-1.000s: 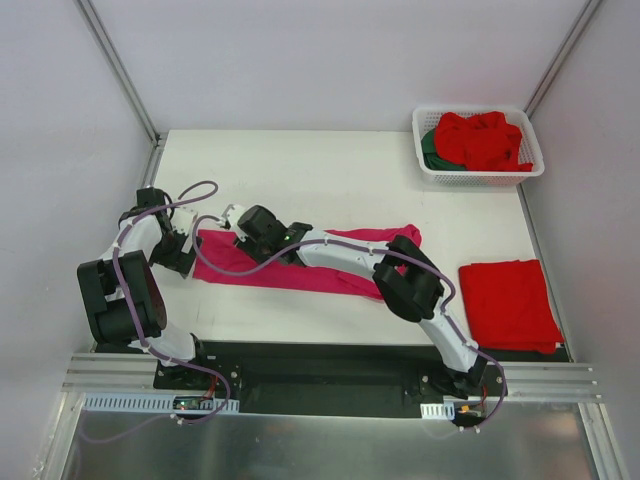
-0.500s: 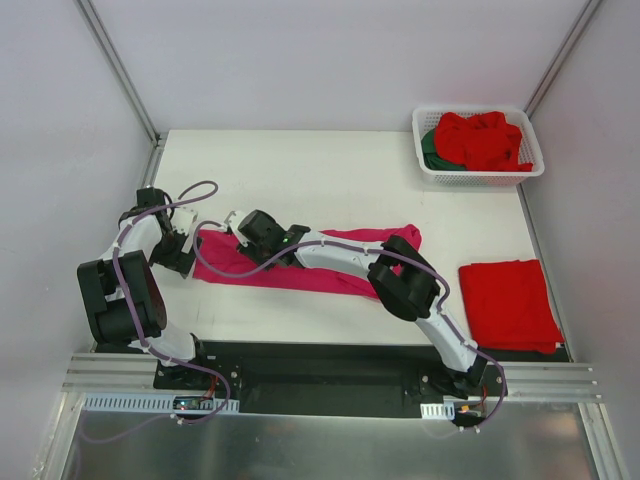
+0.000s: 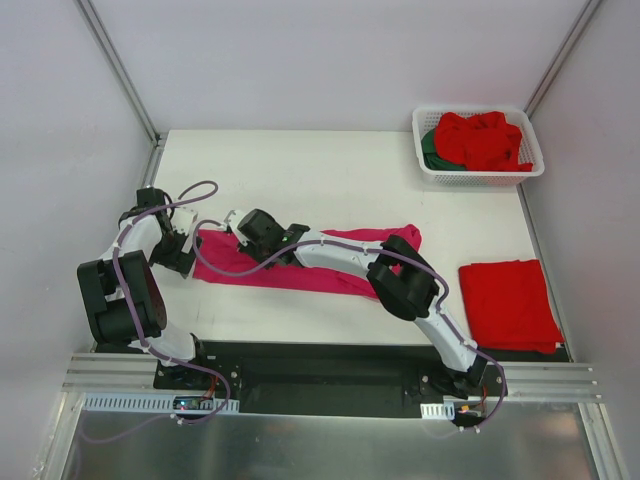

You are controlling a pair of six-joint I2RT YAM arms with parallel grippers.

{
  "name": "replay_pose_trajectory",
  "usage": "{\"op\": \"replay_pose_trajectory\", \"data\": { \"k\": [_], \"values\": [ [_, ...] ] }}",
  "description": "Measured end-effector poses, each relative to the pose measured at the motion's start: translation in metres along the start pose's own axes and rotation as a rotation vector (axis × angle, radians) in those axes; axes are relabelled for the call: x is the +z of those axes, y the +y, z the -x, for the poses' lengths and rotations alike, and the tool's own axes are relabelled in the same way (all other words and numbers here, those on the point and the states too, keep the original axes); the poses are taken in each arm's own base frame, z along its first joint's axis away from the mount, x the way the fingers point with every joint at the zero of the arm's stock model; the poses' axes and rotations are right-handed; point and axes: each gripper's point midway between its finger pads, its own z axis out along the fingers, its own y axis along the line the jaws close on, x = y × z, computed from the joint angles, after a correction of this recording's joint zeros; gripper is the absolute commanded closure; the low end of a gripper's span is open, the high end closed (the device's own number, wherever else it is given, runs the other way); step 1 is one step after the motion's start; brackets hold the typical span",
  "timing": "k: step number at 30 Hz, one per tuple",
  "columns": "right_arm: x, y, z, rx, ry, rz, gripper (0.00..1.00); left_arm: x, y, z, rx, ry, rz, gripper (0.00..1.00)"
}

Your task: Fold and stack the t-shirts

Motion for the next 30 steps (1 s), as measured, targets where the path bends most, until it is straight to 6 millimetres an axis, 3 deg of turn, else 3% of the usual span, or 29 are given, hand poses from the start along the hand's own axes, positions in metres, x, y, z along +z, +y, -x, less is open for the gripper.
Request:
{"op": "replay_pose_trajectory", "data": {
  "k": [11, 30],
  "values": [
    [0.003, 0.001, -0.001, -0.001, 0.006, 0.003, 0.99, 0.0, 0.0, 0.0, 0.0, -0.001, -0.001, 0.01],
    [0.003, 0.012, -0.009, -0.012, 0.026, 0.019, 0.99, 0.0, 0.0, 0.0, 0.0, -0.001, -0.002, 0.01]
  ]
}}
